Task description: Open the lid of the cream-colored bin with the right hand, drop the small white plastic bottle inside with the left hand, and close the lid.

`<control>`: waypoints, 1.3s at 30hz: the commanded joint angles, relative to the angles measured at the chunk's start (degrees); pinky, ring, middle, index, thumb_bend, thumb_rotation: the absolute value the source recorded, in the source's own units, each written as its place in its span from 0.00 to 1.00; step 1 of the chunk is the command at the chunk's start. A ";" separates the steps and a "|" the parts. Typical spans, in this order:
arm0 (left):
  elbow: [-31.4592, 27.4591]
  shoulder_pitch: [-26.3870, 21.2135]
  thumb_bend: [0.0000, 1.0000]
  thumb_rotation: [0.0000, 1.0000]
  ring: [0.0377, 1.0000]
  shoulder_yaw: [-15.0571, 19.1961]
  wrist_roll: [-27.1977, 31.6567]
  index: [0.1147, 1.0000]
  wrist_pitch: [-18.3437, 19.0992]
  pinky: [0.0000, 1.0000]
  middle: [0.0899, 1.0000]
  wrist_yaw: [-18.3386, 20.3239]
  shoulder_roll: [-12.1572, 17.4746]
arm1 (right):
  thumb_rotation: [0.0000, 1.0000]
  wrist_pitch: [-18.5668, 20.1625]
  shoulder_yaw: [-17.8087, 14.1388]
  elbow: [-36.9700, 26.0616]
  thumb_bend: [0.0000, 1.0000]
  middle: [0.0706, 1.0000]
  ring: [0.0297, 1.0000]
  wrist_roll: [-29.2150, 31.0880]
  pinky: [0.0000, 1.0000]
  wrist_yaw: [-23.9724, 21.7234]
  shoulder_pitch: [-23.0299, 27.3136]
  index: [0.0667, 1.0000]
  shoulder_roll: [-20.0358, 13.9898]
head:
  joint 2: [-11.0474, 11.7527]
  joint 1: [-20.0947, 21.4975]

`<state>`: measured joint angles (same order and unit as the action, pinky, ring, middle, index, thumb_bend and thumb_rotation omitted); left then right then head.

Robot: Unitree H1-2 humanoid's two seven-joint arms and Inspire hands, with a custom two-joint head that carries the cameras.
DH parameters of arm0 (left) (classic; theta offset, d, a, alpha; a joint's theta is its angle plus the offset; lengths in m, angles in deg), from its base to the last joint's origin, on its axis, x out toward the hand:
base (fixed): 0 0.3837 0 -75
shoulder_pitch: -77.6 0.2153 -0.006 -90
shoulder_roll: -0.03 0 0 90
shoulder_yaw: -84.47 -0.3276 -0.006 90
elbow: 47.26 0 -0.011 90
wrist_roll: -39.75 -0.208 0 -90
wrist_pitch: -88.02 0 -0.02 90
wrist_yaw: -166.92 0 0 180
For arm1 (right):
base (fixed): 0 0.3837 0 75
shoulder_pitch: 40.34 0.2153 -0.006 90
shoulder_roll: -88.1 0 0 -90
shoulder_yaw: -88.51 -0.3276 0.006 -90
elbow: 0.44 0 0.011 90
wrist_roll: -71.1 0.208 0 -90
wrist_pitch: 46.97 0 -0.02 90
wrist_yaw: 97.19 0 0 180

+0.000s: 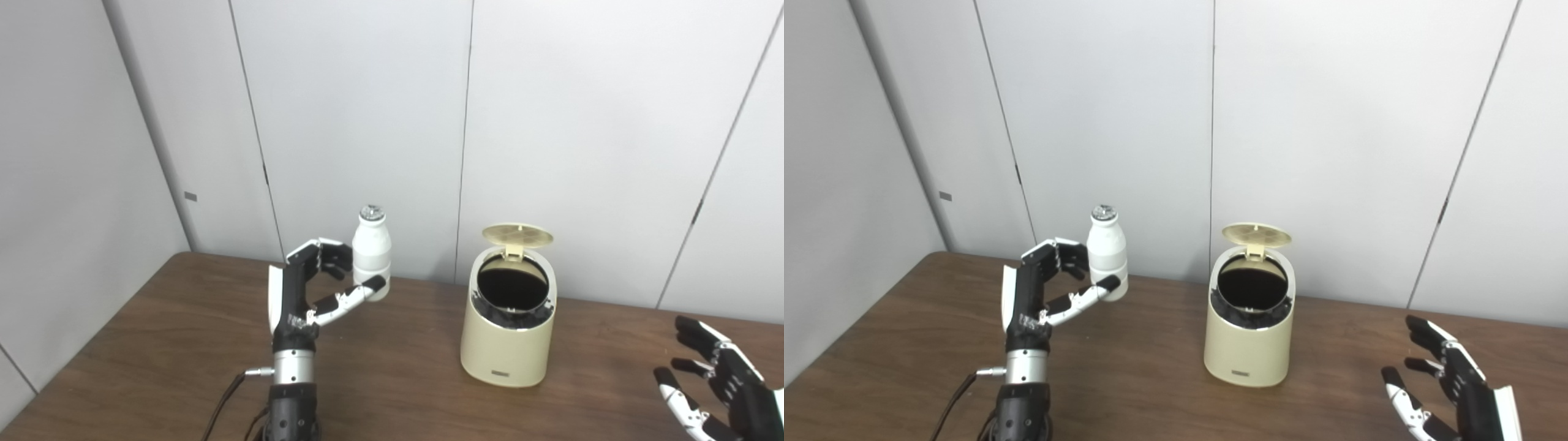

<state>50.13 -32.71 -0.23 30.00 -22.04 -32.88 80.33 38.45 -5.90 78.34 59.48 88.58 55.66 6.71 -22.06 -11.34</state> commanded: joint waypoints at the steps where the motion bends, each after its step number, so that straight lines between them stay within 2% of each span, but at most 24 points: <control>1: -2.94 -2.83 0.50 0.00 0.46 0.45 3.32 0.38 0.79 0.41 0.44 1.57 -0.80 | 0.00 -1.54 -0.05 -1.19 0.05 0.81 0.81 -0.10 0.67 0.35 1.86 0.76 -0.12 | 0.11 0.05; 5: -3.20 -4.38 0.50 0.00 0.47 0.40 6.54 0.38 0.62 0.43 0.43 3.62 -2.30 | 0.00 -2.94 -0.16 0.54 0.06 0.82 0.82 -0.08 0.70 0.73 1.93 0.78 -0.20 | 0.55 0.98; 7: -2.75 -5.01 0.50 0.00 0.49 0.13 7.14 0.38 -0.49 0.49 0.42 4.53 -2.75 | 0.00 -3.11 -0.27 1.20 0.08 0.83 0.84 0.23 0.74 0.84 1.90 0.79 -0.08 | 0.68 1.30; 11: -2.37 -6.19 0.50 0.00 0.51 -0.68 6.36 0.38 -1.56 0.57 0.42 5.60 -3.79 | 0.00 -5.23 -0.38 3.66 0.11 0.82 0.83 -0.57 0.74 1.63 2.04 0.79 -0.40 | 1.08 2.55; 13: -2.00 -6.74 0.50 0.00 0.52 -0.99 5.87 0.38 -2.03 0.61 0.42 5.89 -4.06 | 0.00 -6.47 -0.40 5.03 0.12 0.83 0.84 -0.62 0.76 1.97 2.14 0.80 -0.48 | 1.32 3.16; 15: -0.50 -7.80 0.50 0.00 0.49 -1.69 5.79 0.38 -3.40 0.65 0.43 6.48 -4.42 | 0.00 -7.51 -0.52 6.37 0.14 0.84 0.85 0.07 0.78 2.02 2.25 0.81 -0.56 | 1.53 3.60; 21: 4.54 -10.45 0.50 0.00 0.52 -2.60 4.53 0.37 -6.52 0.74 0.42 6.36 -5.70 | 0.00 -11.22 -0.80 10.20 0.19 0.84 0.84 0.41 0.77 2.56 2.57 0.80 -0.62 | 2.49 5.61; 23: 6.14 -11.31 0.50 0.00 0.46 -2.98 4.93 0.39 -6.71 0.76 0.44 6.62 -6.18 | 0.00 -12.29 -0.97 11.62 0.20 0.84 0.84 0.25 0.78 2.88 2.69 0.81 -0.65 | 2.78 6.31; 26: 8.58 -12.62 0.50 0.00 0.45 -3.63 5.00 0.40 -6.83 0.76 0.44 6.45 -6.80 | 0.13 -13.62 -1.13 13.32 0.24 0.83 0.83 0.16 0.76 3.21 2.81 0.80 -0.78 | 2.93 6.85; 30: 11.08 -13.87 0.50 0.00 0.45 -5.04 4.07 0.40 -6.84 0.74 0.44 5.42 -6.78 | 0.22 -15.32 -1.16 15.04 0.27 0.83 0.83 0.02 0.76 3.80 3.00 0.80 -0.85 | 3.14 7.73; 33: 12.42 -14.42 0.50 0.00 0.45 -6.17 4.02 0.41 -6.84 0.67 0.43 4.91 -6.45 | 0.30 -15.83 -1.09 15.66 0.31 0.83 0.82 -0.42 0.75 4.34 2.99 0.79 -0.80 | 3.34 8.34; 35: 13.11 -14.68 0.50 0.00 0.45 -6.77 4.22 0.41 -6.85 0.65 0.43 4.66 -6.31 | 0.31 -16.49 -0.99 16.08 0.31 0.83 0.83 -0.50 0.76 4.61 2.98 0.80 -0.82 | 3.41 8.64; 39: 14.30 -15.19 0.50 0.00 0.45 -7.49 4.66 0.41 -6.85 0.68 0.43 4.65 -6.39 | 0.34 -17.34 -0.92 16.71 0.33 0.83 0.84 0.30 0.77 4.45 2.97 0.80 -0.86 | 3.43 9.11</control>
<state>64.90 -43.87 -7.44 34.84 -27.13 -27.91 73.70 24.28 -6.46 93.63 59.74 92.49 57.74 6.66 -18.63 -2.20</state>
